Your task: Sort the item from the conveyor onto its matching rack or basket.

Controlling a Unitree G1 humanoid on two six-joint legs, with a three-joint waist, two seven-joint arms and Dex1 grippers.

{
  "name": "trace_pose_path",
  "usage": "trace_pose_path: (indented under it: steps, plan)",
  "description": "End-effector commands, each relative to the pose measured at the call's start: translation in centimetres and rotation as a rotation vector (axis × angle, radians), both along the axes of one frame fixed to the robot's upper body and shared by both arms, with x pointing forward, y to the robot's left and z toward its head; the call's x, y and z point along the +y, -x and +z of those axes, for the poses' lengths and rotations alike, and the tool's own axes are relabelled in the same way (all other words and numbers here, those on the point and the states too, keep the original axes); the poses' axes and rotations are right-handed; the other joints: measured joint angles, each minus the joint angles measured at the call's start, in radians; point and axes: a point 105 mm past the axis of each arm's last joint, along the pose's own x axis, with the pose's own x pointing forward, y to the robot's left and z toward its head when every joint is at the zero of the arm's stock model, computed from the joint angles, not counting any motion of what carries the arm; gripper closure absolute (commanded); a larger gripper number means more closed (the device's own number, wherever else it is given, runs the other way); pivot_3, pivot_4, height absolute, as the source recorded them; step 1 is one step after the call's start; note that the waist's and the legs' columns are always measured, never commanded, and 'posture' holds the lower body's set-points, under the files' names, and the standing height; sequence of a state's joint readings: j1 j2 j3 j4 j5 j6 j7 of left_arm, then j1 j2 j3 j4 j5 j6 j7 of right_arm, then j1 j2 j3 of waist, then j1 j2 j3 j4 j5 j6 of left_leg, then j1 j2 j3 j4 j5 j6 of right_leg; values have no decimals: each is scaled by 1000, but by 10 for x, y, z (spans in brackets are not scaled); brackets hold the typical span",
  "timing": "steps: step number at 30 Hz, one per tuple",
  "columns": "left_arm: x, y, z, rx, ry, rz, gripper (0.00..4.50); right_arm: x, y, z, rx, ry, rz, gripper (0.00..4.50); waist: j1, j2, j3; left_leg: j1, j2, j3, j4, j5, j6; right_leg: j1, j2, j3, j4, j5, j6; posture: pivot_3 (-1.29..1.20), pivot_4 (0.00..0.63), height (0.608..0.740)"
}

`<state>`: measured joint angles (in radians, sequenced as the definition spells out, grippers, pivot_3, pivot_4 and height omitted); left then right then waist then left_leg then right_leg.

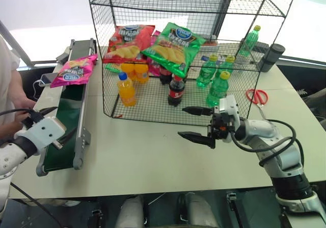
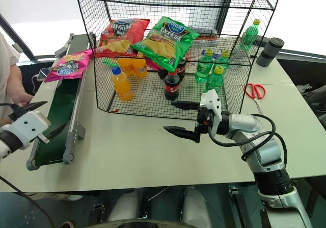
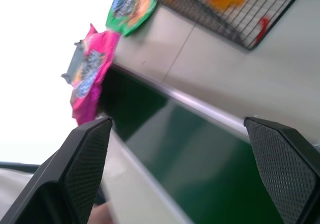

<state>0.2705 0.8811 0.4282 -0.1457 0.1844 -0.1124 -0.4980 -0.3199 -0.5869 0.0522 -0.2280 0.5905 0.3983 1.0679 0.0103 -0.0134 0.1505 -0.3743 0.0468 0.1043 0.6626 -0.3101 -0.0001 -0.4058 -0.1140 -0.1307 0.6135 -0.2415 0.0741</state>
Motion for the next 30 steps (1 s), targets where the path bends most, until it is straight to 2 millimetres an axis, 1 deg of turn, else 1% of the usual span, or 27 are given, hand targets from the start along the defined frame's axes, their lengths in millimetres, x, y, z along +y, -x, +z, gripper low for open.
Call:
trace_pose_path:
  steps: [1,3,5,8,14,18,22,25,30]
  plan:
    - [11,2,13,-114,-162,41,0,6,2,11,-41,-19,38,82,2,0,0,0,0,0,0,0,0,0,0,0,0,0,0,0,150,740]
    - [13,1,13,-143,-199,53,0,10,2,12,-44,-24,49,82,2,0,0,0,0,0,0,0,0,-1,-1,0,0,0,0,0,150,740]
    - [11,-1,11,-159,-225,39,0,11,0,12,-46,-26,49,82,1,0,0,0,0,0,0,0,0,-1,-3,0,0,0,0,0,150,740]
    - [7,-2,4,-163,-211,23,0,11,-3,13,-61,-17,42,82,1,0,0,0,0,0,0,0,0,-1,-3,0,0,0,0,0,150,740]
    - [6,-5,-7,-145,-190,20,0,5,-8,13,-75,3,23,82,0,0,0,0,0,0,0,0,0,-1,-3,-1,1,0,0,0,150,740]
    - [1,-7,-9,-138,-165,3,0,3,-9,12,-84,7,8,82,0,0,0,0,0,0,0,0,0,-1,-3,-1,1,0,0,0,150,740]
    - [-2,-9,-13,-121,-145,-15,0,3,-5,8,-83,13,7,82,0,0,0,0,0,0,0,0,0,-1,-3,-1,1,0,0,0,150,740]
    - [0,-11,-14,-120,-135,-6,0,3,0,7,-77,9,17,82,0,0,0,0,0,0,0,0,0,-1,-3,-1,1,0,0,0,150,740]
    - [-3,-15,-15,-122,-141,-18,0,4,6,12,-80,-28,48,82,0,0,0,0,0,0,0,0,0,-1,-3,-1,1,0,0,0,150,740]
